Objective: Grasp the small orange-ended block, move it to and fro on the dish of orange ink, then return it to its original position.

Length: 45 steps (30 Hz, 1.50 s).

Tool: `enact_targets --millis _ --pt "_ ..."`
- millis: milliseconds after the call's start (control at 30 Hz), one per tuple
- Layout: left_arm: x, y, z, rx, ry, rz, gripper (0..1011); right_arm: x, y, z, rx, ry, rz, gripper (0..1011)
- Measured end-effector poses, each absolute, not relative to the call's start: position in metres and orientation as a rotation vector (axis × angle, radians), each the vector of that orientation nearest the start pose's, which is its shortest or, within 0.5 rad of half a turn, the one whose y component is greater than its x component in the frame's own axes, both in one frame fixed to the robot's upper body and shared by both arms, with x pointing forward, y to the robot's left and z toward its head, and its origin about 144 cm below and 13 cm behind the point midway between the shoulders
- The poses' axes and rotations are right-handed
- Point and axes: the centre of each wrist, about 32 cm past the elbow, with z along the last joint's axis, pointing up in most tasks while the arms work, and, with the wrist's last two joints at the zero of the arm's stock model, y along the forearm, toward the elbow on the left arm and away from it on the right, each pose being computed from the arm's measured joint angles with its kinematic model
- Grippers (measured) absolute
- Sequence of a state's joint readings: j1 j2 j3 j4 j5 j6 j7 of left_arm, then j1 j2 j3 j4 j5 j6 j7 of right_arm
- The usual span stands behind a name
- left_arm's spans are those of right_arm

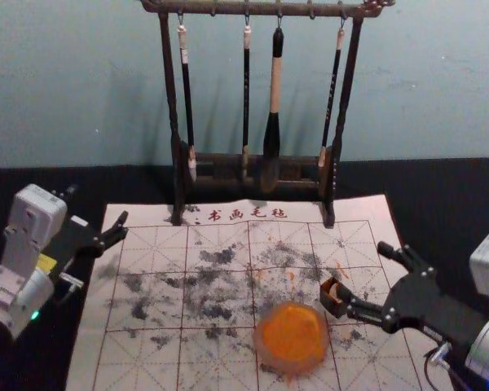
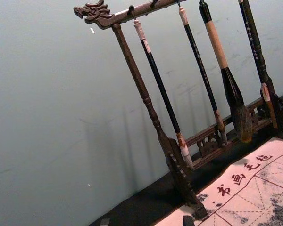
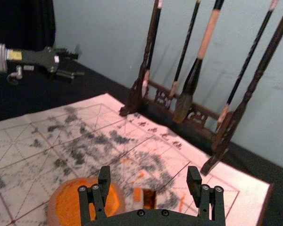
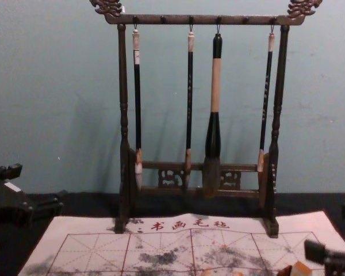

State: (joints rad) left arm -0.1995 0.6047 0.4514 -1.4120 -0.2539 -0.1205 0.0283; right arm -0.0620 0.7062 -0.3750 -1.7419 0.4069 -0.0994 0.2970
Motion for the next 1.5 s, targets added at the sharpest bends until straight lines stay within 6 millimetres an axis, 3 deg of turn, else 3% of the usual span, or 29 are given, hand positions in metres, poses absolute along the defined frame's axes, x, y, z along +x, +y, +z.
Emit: enact_targets --millis 733,1500 --pt "0.489 0.310 1.140 0.304 -0.285 1.248 1001 0.424 -0.282 1.138 -0.317 -0.103 -0.821 1002" --pt "0.489 0.310 1.140 0.304 -0.285 1.248 1001 0.439 -0.277 1.131 -0.327 -0.080 -0.827 1002"
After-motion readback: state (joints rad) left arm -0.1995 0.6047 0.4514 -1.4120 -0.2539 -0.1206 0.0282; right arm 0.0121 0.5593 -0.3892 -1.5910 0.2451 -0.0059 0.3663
